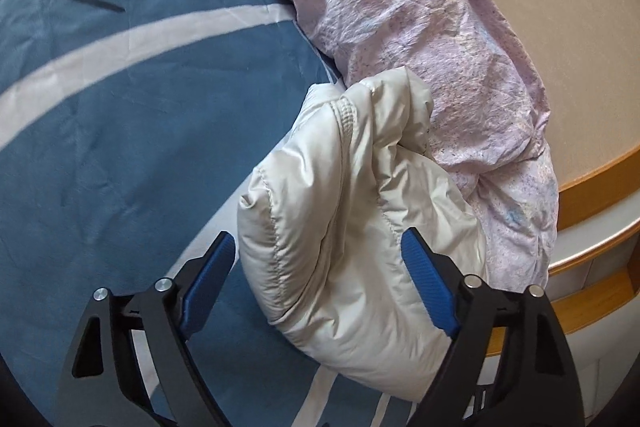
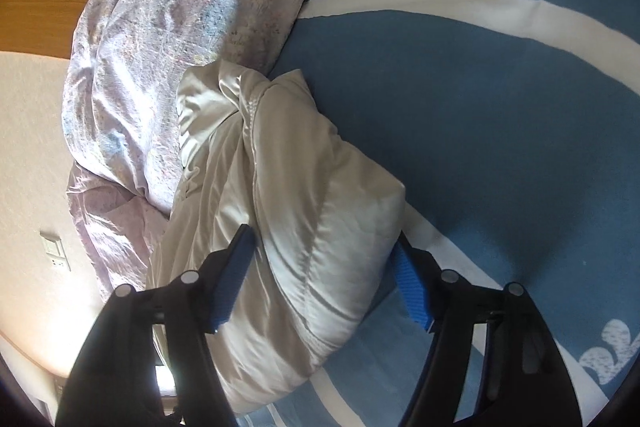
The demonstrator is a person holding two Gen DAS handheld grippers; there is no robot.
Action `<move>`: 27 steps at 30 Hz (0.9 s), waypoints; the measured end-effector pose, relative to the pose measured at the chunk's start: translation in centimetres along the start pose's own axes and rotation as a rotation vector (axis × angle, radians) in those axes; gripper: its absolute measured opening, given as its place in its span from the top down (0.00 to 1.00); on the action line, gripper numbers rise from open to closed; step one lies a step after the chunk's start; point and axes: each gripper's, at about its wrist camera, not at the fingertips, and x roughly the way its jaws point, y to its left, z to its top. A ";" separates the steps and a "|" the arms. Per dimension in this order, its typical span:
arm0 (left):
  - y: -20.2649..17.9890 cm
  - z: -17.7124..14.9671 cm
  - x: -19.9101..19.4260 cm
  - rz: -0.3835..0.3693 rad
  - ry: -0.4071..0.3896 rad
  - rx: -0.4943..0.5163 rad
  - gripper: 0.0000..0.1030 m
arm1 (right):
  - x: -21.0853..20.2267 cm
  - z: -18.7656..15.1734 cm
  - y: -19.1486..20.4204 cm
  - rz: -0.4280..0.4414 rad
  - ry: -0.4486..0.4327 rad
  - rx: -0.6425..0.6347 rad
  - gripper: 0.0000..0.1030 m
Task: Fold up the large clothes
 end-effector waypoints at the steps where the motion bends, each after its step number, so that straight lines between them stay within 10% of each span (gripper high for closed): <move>1: 0.0 0.0 0.3 0.004 -0.001 -0.008 0.21 | 0.1 0.0 -0.1 0.011 -0.004 0.000 0.36; 11: 0.7 0.3 1.0 -0.046 -0.034 -0.080 0.75 | -0.7 -0.3 1.3 0.101 -0.049 -0.093 0.74; 27: 1.1 -0.6 -8.5 -0.146 -0.027 -0.006 0.81 | -9.0 -4.4 3.9 0.167 -0.014 -0.331 0.79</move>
